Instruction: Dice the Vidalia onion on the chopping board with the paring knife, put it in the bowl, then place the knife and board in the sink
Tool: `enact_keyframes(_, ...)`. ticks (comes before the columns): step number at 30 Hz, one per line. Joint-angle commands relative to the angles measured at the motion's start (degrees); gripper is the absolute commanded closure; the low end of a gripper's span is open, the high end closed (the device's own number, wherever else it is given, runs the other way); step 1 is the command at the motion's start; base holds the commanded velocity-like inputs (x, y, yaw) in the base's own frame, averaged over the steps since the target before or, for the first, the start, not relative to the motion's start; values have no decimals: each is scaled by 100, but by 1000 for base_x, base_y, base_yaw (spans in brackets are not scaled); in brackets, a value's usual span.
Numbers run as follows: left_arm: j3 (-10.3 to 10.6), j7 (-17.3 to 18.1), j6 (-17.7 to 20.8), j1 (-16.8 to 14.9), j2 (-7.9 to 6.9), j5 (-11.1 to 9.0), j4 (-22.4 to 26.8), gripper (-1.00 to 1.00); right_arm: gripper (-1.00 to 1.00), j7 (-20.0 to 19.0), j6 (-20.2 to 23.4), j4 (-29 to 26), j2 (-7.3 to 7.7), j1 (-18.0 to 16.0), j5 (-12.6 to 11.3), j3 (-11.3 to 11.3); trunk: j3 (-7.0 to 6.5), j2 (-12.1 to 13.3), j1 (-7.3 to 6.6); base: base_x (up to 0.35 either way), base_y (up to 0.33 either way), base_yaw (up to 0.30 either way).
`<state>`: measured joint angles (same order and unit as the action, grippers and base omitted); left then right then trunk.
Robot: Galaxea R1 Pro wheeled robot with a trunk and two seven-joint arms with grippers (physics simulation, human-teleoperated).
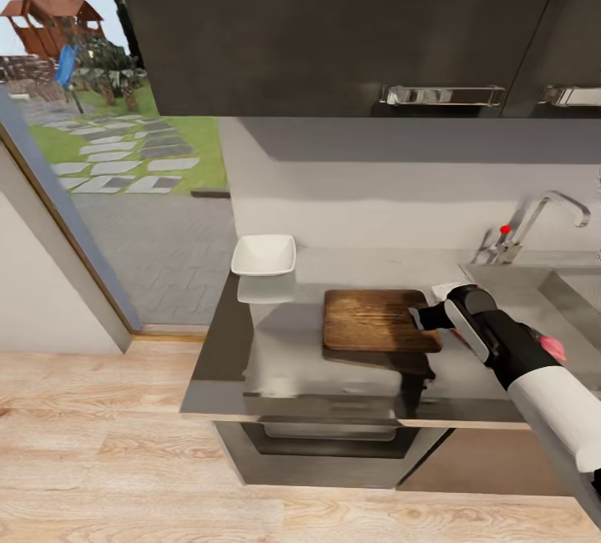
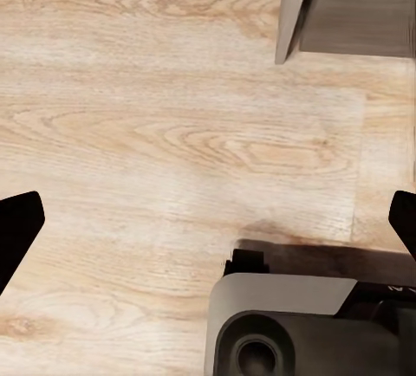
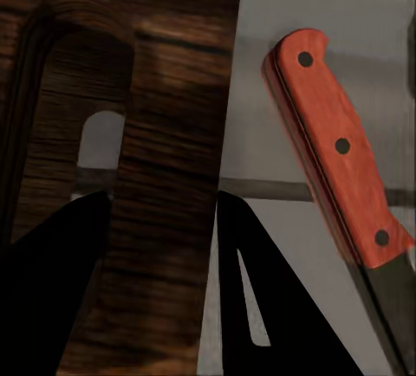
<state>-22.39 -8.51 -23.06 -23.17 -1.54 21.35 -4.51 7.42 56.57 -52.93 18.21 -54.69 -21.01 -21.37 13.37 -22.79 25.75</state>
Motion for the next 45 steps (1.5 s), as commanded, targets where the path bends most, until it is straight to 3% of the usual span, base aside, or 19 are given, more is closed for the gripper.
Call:
enact_keyframes(1, -28, -46, -41, -12, -6, 62, -29, -100, 100, 57, 13, -6, 11, -7, -69, -25, 12, -13, 4, 0, -216, 0)
enact_keyframes(23, -29, -46, -41, -12, -8, 62, -27, -100, 100, 17, -4, 16, -39, -7, -97, -26, 12, -13, 4, 0, -28, 0)
enact_keyframes(31, -28, -46, -41, -12, -6, 62, -30, -100, 100, -385, -5, 48, -49, -7, -106, -26, 12, -13, 4, 0, 0, 0)
enact_keyframes(45, -24, -46, -40, -12, -4, 62, -27, -100, 100, -466, -12, 115, -45, -7, -105, -26, 12, -13, 4, 0, 0, 0)
